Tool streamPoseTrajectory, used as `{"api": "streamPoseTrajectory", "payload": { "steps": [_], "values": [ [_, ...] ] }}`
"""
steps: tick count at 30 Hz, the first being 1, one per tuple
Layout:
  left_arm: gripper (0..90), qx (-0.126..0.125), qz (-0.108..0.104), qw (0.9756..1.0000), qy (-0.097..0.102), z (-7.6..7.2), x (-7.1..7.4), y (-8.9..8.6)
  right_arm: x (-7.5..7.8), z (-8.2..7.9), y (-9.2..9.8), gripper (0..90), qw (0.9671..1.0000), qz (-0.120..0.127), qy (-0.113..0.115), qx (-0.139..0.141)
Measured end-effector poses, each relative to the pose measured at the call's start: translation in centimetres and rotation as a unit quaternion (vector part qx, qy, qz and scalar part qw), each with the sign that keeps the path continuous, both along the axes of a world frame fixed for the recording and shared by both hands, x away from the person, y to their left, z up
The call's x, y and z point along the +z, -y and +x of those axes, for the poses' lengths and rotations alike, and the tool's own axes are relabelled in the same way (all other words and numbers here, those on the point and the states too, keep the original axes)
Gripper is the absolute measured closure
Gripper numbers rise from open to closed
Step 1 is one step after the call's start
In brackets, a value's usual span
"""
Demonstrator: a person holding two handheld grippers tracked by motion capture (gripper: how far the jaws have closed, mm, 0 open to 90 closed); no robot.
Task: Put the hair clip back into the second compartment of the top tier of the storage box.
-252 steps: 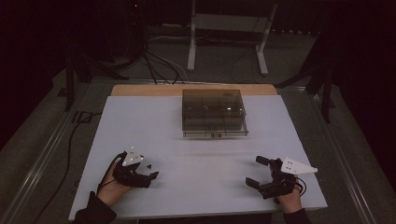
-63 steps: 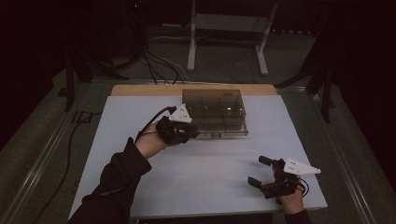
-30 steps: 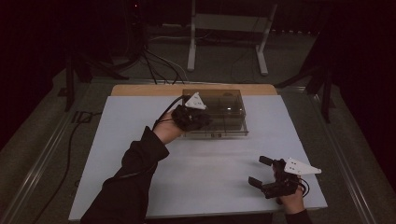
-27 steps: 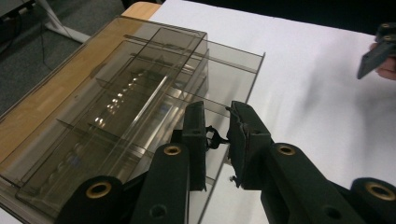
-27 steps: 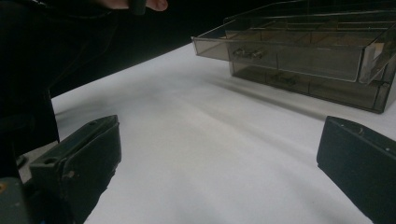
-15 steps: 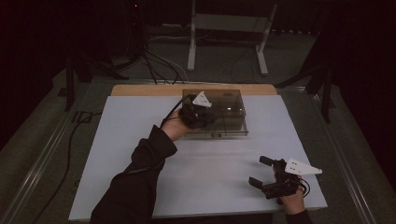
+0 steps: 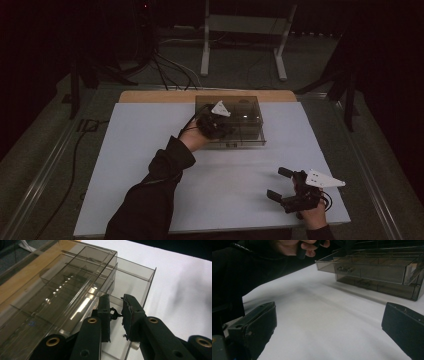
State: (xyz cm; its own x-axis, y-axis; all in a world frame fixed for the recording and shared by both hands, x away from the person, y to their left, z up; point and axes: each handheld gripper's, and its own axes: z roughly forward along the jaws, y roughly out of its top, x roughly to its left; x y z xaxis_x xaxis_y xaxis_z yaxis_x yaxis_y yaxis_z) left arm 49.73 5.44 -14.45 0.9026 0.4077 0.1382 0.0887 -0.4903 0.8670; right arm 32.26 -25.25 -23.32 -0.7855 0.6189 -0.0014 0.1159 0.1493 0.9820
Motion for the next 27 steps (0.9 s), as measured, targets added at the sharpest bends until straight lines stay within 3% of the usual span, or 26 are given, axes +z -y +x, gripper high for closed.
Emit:
{"api": "streamPoseTrajectory", "payload": {
  "steps": [13, 22, 27],
  "values": [
    [78.1, -0.002, 0.010, 0.9999, -0.008, 0.5, -0.9, 1.4, 0.0, 0.0, 0.0, 0.0, 1.0000, 0.000, 0.000, 0.001],
    [77.0, 0.006, -0.003, 0.9999, -0.009, 0.8, -1.1, 1.6, 0.0, 0.0, 0.0, 0.0, 1.0000, -0.001, 0.000, 0.002],
    [65.0, 0.011, -0.008, 0.9999, -0.010, 0.7, -0.9, 1.4, 0.0, 0.0, 0.0, 0.0, 1.0000, -0.001, 0.000, 0.002]
  ]
}}
